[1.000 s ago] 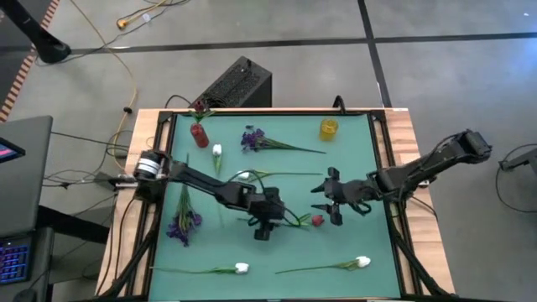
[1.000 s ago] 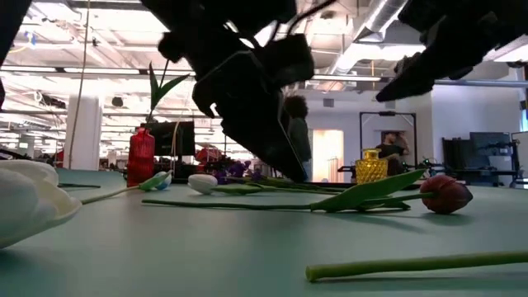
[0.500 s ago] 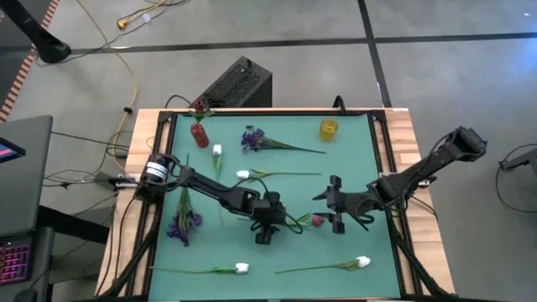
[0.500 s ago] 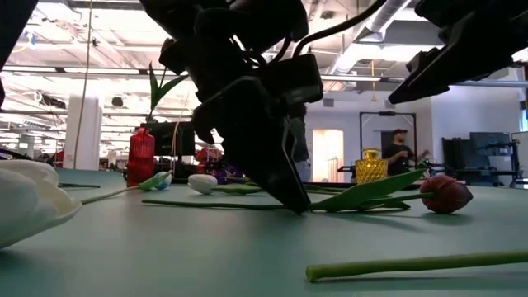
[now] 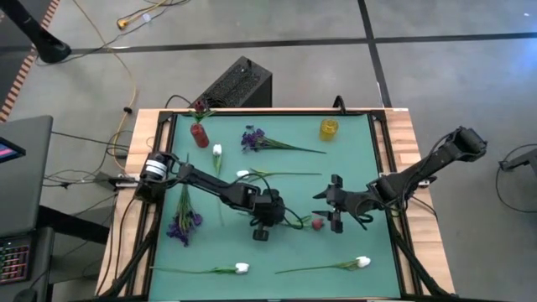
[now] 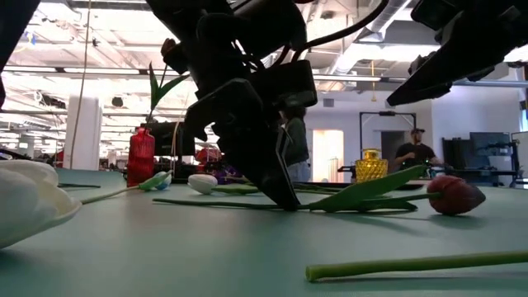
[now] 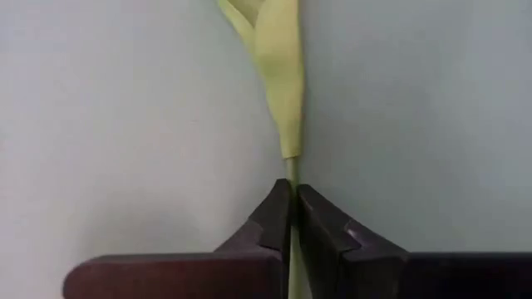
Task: Sort flowers into vase by color
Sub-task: Put the red tulip into the red vase
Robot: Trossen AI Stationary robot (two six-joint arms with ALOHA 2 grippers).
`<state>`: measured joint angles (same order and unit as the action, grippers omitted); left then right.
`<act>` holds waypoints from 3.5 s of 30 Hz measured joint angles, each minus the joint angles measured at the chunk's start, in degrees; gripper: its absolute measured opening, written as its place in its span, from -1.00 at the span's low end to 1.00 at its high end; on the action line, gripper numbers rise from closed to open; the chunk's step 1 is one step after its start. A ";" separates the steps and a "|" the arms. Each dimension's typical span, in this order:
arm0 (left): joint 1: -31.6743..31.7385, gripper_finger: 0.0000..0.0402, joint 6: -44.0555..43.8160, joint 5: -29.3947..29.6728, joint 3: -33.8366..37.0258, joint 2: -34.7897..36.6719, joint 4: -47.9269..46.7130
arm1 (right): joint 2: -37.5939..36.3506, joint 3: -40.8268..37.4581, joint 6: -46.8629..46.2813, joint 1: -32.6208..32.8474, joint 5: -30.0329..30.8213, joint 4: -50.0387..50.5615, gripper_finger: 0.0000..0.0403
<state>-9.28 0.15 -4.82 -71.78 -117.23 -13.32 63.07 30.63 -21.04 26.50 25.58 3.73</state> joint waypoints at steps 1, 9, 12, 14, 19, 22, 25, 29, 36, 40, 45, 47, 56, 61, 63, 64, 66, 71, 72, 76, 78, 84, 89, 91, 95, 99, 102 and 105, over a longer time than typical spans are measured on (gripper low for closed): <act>-0.02 -0.99 0.61 0.14 0.07 0.20 0.00 | 0.00 0.00 -0.56 0.00 0.00 0.00 0.29; -2.03 -1.00 7.31 7.12 1.19 7.17 -1.66 | 0.00 0.02 -2.47 -0.47 0.48 -2.97 0.29; -2.10 -1.00 7.98 8.69 4.44 10.92 0.98 | -0.07 0.04 -1.15 -1.28 0.52 -3.99 0.29; -2.03 -1.00 7.58 9.04 7.33 13.04 2.71 | -0.11 0.05 0.03 -2.00 0.55 -4.88 0.29; -2.06 -1.00 6.79 10.85 15.59 20.91 12.08 | -0.11 0.07 2.15 -4.04 0.54 -6.38 0.29; -2.08 -1.00 5.44 12.24 21.13 25.75 15.56 | -0.13 0.07 3.36 -5.56 0.53 -7.12 0.29; -2.00 -1.00 4.87 13.32 26.25 32.00 21.47 | -0.13 0.07 3.58 -6.86 0.42 -7.74 0.29; -1.99 -1.00 6.29 13.09 32.49 39.69 30.54 | -0.13 0.07 4.67 -8.36 0.18 -7.56 0.29; -0.98 -1.00 10.91 18.28 40.17 51.71 45.81 | -0.07 0.07 5.09 -10.19 0.04 -7.83 0.29; 0.69 -1.00 9.63 20.27 41.95 56.38 48.77 | -0.02 0.05 5.23 -11.91 0.04 -8.26 0.29; 2.04 -1.00 2.94 16.77 42.17 56.80 41.43 | -0.02 0.07 4.21 -12.96 0.02 -7.31 0.29; 2.16 -1.00 0.12 14.87 42.17 55.38 38.83 | -0.02 0.04 4.08 -13.16 0.02 -7.03 0.29; 0.18 -0.81 0.03 10.10 39.62 43.21 36.26 | -0.02 0.04 3.50 -13.16 0.00 -7.12 0.29; -1.41 -0.41 1.70 10.13 33.60 33.23 30.54 | 0.00 0.04 3.45 -12.86 -0.15 -6.81 0.29; -2.10 -0.25 2.71 10.21 30.52 29.74 25.97 | -0.02 0.04 3.39 -12.44 -0.17 -6.27 0.29; -2.33 -0.18 2.78 10.23 29.06 28.39 23.66 | -0.01 0.04 3.35 -12.20 -0.19 -6.02 0.29; -2.47 -0.07 2.73 10.29 26.13 25.60 19.44 | -0.01 0.04 3.37 -11.90 -0.20 -5.35 0.29; -2.08 0.03 3.84 11.50 21.77 19.36 14.29 | 0.00 0.04 3.43 -11.87 -0.22 -5.32 0.29; -1.91 0.03 3.96 11.35 21.30 18.23 13.94 | 0.00 0.04 3.43 -11.90 -0.20 -5.28 0.29; -1.33 0.04 3.81 9.63 19.63 15.46 12.34 | 0.00 0.04 3.38 -11.76 -0.22 -4.71 0.29; -1.18 0.04 3.66 9.57 19.37 14.95 11.82 | 0.00 0.02 2.81 -11.44 -0.22 -3.87 0.29; -0.48 0.04 2.41 9.98 19.40 14.95 6.65 | 0.00 0.02 2.65 -11.47 -0.24 -3.94 0.29; 0.62 0.04 1.67 8.88 19.33 14.95 5.23 | 0.00 0.02 2.56 -11.47 -0.24 -4.00 0.29; 0.96 0.03 1.87 7.62 19.37 14.95 6.09 | 0.00 0.02 2.45 -11.47 -0.24 -4.12 0.29; 1.05 -0.05 2.57 4.98 19.44 14.92 8.59 | 0.00 0.02 1.71 -11.47 -0.24 -4.14 0.29; 1.39 -0.20 1.49 4.58 19.46 14.92 7.64 | 0.00 0.02 1.32 -11.47 -0.24 -4.17 0.29; 2.00 -0.31 0.56 3.95 19.44 14.51 7.22 | 0.00 0.02 0.18 -11.47 -0.24 -4.16 0.29; 2.20 -0.38 0.14 3.68 19.39 13.79 7.86 | 0.00 0.02 0.01 -11.47 -0.24 -4.17 0.29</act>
<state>-7.08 0.30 -1.14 -52.39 -103.43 -5.46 63.07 30.65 -21.03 15.03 25.34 -0.45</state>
